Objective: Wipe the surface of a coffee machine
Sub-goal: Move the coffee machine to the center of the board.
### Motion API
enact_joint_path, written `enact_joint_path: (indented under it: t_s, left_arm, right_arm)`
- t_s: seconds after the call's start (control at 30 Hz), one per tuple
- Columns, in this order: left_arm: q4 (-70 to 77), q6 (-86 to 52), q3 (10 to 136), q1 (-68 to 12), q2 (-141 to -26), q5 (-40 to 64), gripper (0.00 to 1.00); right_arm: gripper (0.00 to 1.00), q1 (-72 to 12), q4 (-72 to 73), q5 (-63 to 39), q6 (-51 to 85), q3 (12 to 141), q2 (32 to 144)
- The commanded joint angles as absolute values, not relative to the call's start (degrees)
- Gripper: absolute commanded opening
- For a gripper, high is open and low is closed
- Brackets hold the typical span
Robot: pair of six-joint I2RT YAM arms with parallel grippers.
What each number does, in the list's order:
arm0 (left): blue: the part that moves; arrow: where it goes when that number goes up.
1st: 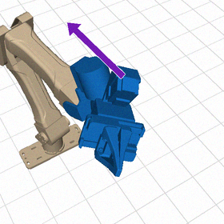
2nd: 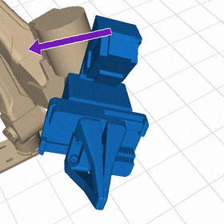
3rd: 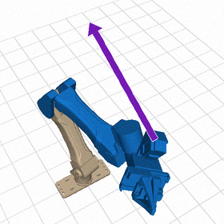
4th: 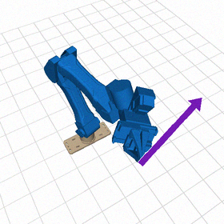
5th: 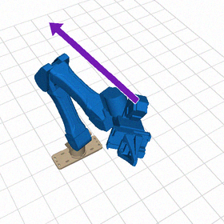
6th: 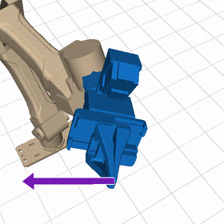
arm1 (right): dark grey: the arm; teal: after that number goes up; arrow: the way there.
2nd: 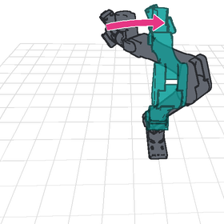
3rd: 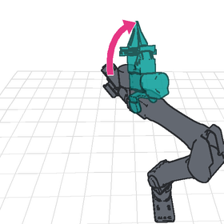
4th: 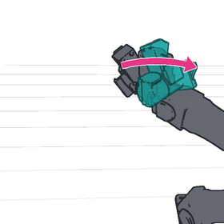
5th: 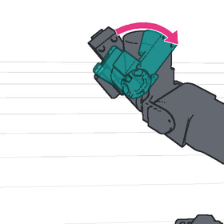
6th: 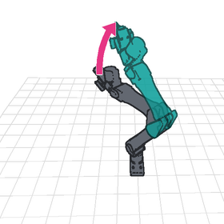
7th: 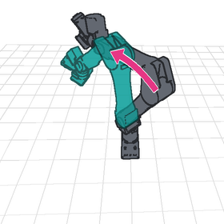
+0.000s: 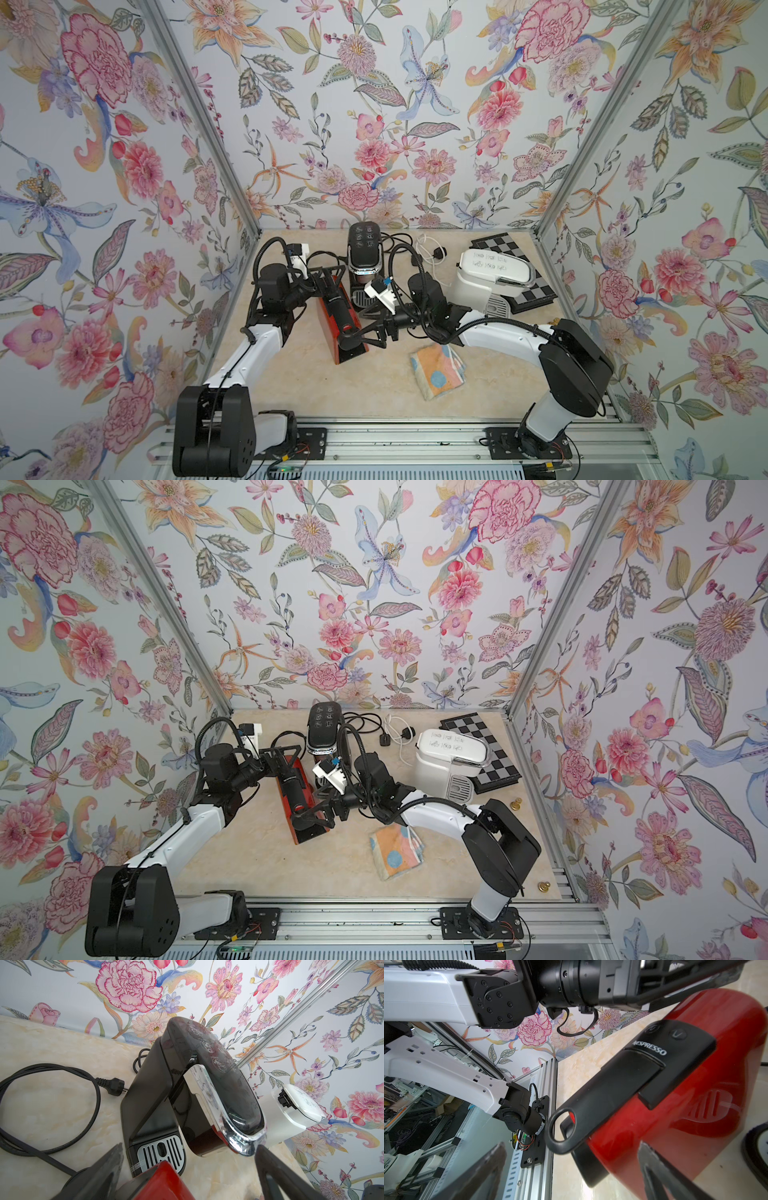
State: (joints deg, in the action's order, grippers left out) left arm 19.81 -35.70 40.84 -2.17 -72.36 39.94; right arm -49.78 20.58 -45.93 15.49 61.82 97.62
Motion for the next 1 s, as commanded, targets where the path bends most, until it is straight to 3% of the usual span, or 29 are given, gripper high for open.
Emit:
enact_joint_path:
  t_s: [0.0,0.5,0.97]
  left_arm:
    - [10.65,-35.03,38.56,-4.91,-75.22,46.04,0.99]
    - [1.05,-31.34,38.69,-10.15,-75.56,47.83,0.99]
    - [-3.93,-37.30,32.27,-15.41,-61.81,44.36,0.99]
  right_arm:
    - [1.00,-49.82,18.32,-47.64,16.52,64.38,99.54]
    - [1.00,-50.18,11.81,-51.72,13.89,66.47,100.60]
    - [1.00,-51.81,7.57,-52.56,12.51,61.00,92.95]
